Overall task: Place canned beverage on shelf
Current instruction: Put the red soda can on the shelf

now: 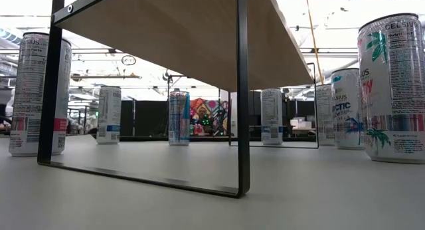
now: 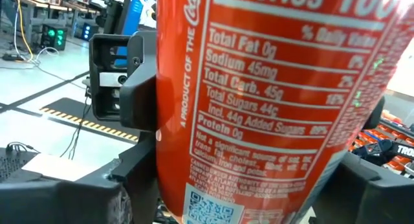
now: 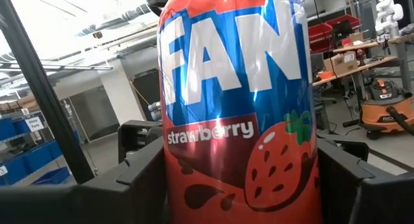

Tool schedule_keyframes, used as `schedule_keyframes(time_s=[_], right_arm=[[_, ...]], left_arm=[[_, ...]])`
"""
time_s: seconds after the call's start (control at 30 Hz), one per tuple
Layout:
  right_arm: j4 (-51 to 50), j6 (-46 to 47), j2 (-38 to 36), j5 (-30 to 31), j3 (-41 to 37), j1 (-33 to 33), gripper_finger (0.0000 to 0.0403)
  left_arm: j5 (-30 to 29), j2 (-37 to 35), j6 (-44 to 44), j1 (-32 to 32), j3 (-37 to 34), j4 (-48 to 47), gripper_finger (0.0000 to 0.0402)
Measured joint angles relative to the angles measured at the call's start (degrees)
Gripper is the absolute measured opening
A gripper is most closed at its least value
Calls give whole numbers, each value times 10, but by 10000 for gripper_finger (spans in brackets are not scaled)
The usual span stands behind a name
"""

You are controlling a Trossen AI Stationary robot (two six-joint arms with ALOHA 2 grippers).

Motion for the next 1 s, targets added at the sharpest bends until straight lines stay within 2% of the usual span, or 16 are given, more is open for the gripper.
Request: schedule_keyframes(time_s=[0.2,0.43,0.73,1.0], right_arm=[[-40,28,-6,-16,0,0,290],[-97,54,-24,-60,0,5,338],[-114,50,-47,-58,0,12,340],[-98,51,-46,-60,0,19,340]], left_arm=[[33,-1,4,1,0,-35,288],[122,0,13,5,-1,-74,287],[210,0,60,7,-1,-118,287],[210,-1,105,7,-1,-147,287]])
